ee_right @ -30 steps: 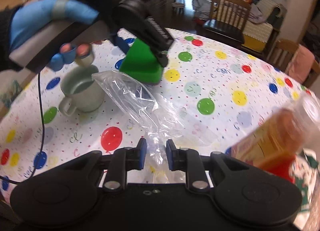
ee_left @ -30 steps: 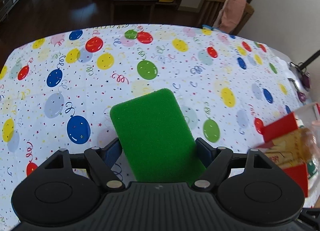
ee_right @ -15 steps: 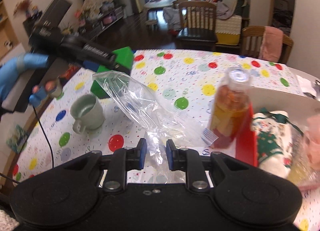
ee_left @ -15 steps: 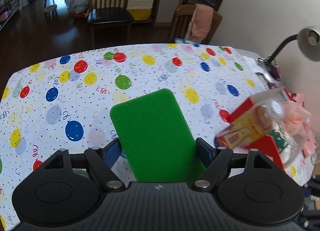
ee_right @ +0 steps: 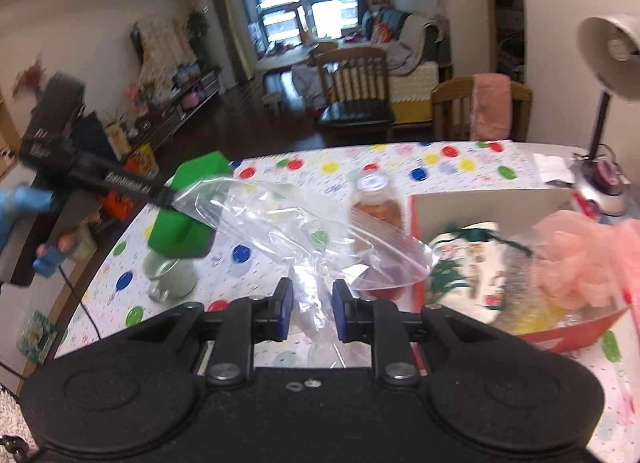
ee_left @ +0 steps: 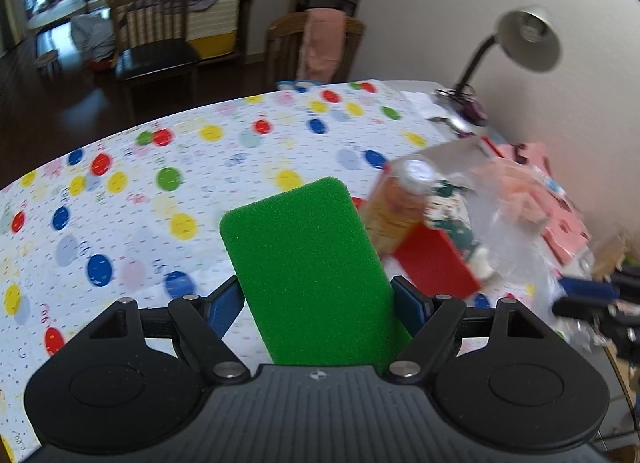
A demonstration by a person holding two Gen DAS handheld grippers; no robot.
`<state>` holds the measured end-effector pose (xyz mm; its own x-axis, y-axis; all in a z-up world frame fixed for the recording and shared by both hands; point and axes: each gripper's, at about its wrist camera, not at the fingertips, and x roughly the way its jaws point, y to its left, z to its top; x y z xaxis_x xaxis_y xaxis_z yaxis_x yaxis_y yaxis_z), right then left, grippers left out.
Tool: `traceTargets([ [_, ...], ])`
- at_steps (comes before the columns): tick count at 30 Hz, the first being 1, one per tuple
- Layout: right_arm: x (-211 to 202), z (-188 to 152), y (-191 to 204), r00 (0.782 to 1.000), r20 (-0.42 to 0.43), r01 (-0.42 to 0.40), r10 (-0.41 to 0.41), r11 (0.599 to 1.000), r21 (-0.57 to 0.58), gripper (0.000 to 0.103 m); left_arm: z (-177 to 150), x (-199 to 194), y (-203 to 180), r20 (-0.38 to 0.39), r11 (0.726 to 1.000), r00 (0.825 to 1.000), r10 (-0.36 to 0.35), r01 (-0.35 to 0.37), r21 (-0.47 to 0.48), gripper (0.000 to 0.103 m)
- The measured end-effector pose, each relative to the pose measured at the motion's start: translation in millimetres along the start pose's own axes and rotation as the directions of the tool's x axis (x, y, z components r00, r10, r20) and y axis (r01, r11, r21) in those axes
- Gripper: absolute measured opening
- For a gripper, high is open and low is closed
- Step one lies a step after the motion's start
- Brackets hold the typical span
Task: Organize soft objects
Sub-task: 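Lift the green sponge and plastic bag and carry both over the red box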
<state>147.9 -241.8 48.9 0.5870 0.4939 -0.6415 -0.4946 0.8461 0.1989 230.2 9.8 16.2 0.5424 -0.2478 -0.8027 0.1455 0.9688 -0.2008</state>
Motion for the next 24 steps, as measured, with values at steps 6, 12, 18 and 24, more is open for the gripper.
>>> traceTargets([
  [6,-25,-1,-41,0.997,0.050,0.053,-0.055,0.998,0.044,0.020,1,1,-52,-0.007,0.996,0.999,-0.050,0.050,0.074,0.080],
  [12,-37,0,-81,0.993,0.067,0.091,-0.097,0.993,0.079,0.020,6,14,-104,-0.022,0.989,0.996,-0.088,0.090,0.120,0.080],
  [18,-44,4,-118,0.988,0.083,0.120,-0.127,0.989,0.087,0.020,13,31,-154,-0.028,0.982,0.993,-0.112,0.115,0.152,0.080],
  [24,-43,9,-157,0.983,0.083,0.154,-0.162,0.983,0.095,0.020,28,55,-197,-0.027,0.979,0.994,-0.110,0.113,0.167,0.080],
])
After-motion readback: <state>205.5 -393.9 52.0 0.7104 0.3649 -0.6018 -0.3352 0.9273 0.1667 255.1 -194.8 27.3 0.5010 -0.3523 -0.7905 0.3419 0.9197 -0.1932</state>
